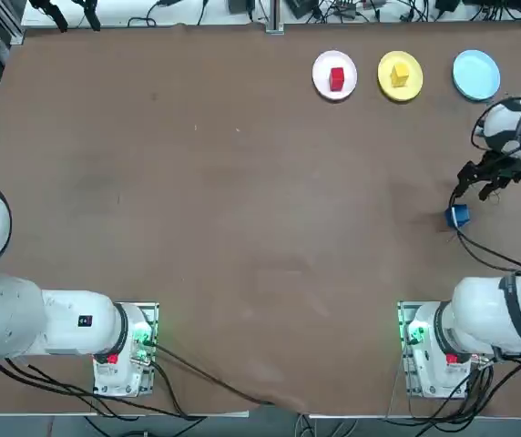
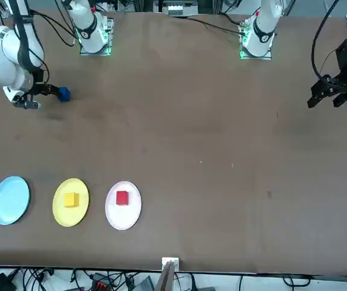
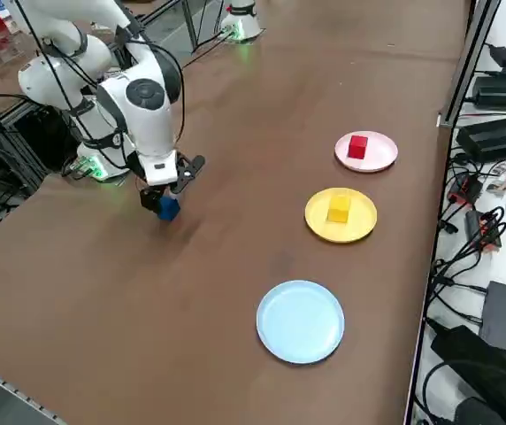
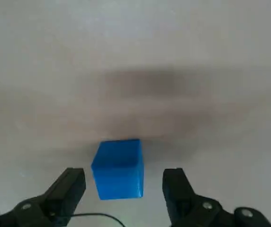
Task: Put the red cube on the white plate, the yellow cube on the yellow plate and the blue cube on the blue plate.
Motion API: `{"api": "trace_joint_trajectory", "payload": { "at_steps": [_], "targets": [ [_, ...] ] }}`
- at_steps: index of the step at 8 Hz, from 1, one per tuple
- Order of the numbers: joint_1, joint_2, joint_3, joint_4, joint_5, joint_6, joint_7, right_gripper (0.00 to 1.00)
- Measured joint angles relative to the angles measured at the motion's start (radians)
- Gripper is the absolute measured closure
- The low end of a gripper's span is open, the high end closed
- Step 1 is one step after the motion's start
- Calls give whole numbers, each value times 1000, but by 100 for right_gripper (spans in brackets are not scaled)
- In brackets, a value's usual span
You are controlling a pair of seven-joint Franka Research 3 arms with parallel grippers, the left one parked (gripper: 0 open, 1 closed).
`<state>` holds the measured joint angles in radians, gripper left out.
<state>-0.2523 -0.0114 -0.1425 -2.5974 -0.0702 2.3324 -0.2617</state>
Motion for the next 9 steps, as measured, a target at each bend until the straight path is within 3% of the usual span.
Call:
{"api": "trace_joint_trajectory", "payload": {
  "at_steps": [4,9],
  "targets": [
    [1,0,4,-65,0,70,0,1],
    [1,26,4,-152,0,237,0,1]
  ]
}}
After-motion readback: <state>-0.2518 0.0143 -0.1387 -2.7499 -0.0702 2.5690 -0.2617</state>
